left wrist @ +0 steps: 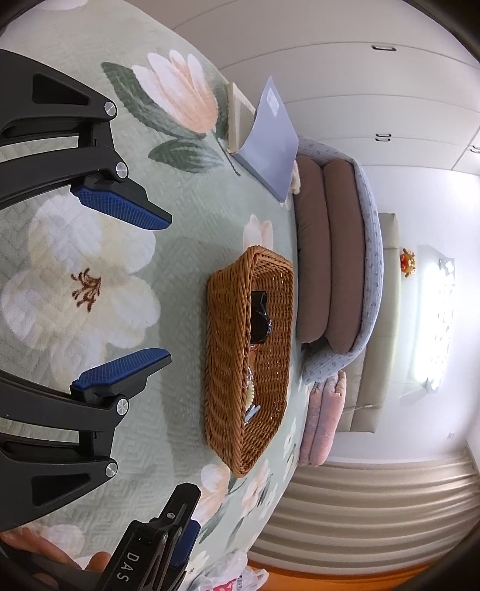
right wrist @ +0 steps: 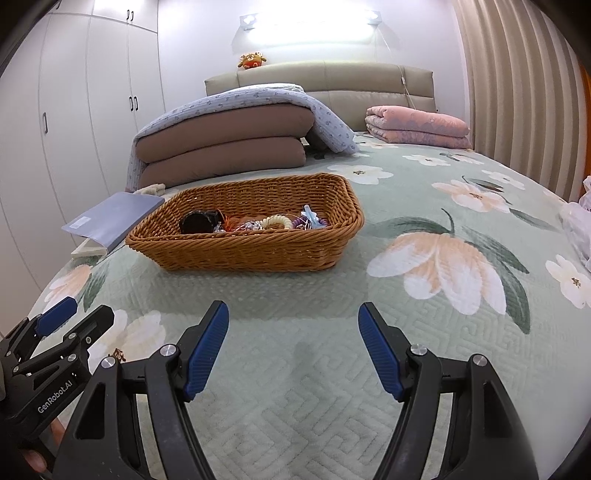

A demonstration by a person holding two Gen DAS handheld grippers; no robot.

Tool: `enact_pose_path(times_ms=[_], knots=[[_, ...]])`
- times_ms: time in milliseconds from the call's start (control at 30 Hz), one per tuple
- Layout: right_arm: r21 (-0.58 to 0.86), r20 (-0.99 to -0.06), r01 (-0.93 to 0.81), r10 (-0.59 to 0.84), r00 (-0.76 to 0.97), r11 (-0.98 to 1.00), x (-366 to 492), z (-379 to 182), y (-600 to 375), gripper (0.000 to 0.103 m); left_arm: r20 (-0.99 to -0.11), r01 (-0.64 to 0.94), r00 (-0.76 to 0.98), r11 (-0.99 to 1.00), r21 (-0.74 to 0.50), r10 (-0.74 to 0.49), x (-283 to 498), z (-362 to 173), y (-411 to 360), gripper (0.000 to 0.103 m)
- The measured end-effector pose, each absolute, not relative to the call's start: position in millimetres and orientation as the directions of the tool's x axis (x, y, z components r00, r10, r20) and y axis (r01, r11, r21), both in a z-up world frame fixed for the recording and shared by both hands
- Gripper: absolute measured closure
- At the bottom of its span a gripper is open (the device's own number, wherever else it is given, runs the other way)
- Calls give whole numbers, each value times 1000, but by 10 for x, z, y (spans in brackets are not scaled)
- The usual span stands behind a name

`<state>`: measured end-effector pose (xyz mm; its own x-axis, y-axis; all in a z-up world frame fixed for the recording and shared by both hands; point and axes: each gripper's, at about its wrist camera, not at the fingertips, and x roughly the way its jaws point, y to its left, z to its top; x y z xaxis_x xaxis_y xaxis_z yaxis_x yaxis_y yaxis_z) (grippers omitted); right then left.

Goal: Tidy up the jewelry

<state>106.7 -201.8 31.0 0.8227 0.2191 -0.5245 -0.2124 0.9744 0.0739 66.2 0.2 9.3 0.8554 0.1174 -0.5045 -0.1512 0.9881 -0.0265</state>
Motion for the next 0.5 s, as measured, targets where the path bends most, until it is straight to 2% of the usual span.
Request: enact_pose_path(times_ms=[500], knots=[[66,-529,-217,218,820,974,1075,292,-2009,28,-510,-148,852,989,-21,117,664,82,-28,34]])
